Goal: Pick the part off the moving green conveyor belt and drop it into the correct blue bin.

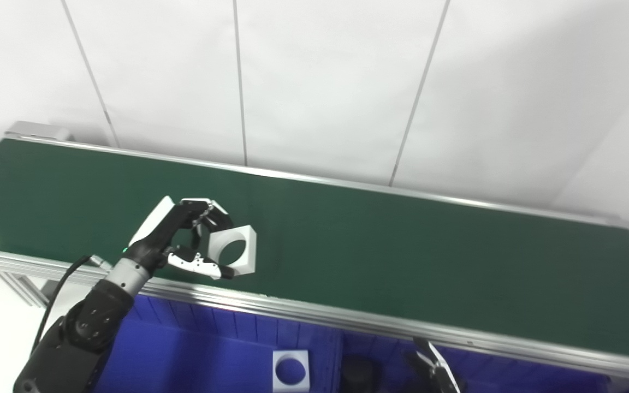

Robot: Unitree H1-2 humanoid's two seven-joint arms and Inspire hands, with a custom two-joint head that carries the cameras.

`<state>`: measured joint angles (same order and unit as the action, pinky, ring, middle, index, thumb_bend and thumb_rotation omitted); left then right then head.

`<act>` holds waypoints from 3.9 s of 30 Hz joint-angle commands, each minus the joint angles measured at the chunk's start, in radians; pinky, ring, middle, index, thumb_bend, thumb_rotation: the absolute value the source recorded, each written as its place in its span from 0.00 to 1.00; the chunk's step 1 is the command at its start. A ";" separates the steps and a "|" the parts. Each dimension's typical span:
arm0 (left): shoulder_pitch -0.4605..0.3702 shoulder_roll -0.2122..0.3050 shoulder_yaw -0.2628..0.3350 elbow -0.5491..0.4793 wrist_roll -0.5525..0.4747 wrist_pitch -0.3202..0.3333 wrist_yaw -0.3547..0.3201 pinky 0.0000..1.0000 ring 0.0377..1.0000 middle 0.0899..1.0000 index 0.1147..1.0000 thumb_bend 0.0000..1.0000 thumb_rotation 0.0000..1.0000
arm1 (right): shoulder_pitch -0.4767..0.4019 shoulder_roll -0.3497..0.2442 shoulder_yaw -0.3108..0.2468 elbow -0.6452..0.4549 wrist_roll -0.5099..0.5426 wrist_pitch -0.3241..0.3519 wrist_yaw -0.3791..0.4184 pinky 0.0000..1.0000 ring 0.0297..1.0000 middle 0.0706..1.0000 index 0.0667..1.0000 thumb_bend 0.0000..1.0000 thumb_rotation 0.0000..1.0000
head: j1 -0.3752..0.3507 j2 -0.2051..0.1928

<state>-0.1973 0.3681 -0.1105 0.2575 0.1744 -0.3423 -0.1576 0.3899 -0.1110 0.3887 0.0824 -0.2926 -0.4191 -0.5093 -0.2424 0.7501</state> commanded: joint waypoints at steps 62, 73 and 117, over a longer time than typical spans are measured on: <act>0.255 -0.043 -0.148 -0.031 0.048 -0.115 -0.120 0.90 0.95 0.95 0.90 0.87 0.52 | 0.030 0.146 -0.146 -0.078 -0.078 -0.049 0.120 0.81 0.78 0.74 0.85 0.66 0.52 | -0.166 0.090; 0.285 -0.075 -0.124 -0.057 -0.205 -0.127 -0.220 0.86 0.90 0.90 0.88 0.90 0.59 | 0.030 0.149 -0.147 -0.080 -0.069 -0.046 0.138 0.81 0.77 0.75 0.85 0.67 0.52 | -0.193 0.096; 0.367 -0.182 -0.058 -0.085 -0.173 -0.128 -0.228 0.91 0.96 0.99 0.96 0.87 0.54 | 0.047 0.155 -0.166 -0.076 -0.055 -0.033 0.214 0.85 0.81 0.79 0.89 0.68 0.53 | -0.174 0.068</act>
<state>0.1750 0.1871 -0.1642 0.2080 -0.0096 -0.4278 -0.4034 0.4317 0.0355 0.2220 0.0348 -0.3529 -0.4184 -0.3007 -0.4172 0.8176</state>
